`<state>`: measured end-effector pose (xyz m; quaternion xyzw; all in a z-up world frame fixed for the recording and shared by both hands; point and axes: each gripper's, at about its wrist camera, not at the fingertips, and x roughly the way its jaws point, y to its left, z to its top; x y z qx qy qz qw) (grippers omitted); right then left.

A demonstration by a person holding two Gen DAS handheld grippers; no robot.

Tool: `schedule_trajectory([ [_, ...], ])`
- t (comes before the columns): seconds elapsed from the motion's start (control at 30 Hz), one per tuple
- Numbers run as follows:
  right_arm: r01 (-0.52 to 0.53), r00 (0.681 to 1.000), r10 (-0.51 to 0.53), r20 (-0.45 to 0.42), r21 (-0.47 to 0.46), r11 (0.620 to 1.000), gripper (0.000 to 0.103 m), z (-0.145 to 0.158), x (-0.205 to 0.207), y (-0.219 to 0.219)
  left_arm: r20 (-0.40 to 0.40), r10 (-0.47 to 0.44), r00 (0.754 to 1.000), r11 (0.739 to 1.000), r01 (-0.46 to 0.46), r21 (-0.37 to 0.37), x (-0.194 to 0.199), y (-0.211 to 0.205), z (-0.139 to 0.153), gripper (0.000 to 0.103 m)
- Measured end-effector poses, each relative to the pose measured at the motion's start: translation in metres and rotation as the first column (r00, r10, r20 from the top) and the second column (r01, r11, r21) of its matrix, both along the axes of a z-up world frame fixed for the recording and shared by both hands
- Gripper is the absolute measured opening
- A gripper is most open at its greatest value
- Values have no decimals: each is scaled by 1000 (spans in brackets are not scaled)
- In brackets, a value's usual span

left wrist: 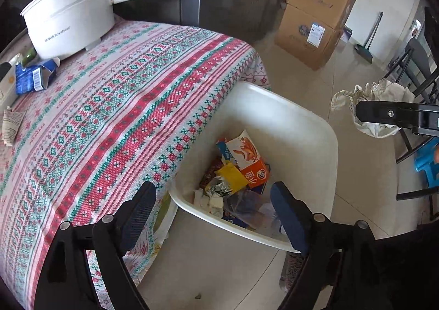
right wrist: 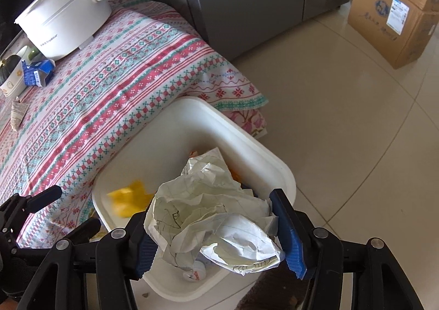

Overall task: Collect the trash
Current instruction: 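Open both tools to drop the wrapper and paper into the bin, then move both open tools back over the table toward the paper packet and carton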

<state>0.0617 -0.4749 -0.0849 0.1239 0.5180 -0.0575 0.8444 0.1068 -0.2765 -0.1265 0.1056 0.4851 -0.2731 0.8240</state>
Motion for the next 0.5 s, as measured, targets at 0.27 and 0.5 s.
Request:
schedule_trajectory([
  [0.27,-37,999,37,-1,0,999,66,1,3,17,29,13,999,1000,-13,12,-3,22,15,93],
  [0.5,-73,997,73,16,10,997,77,6,9,33,44,58,997,998,-58,12,-3,54,25,95],
])
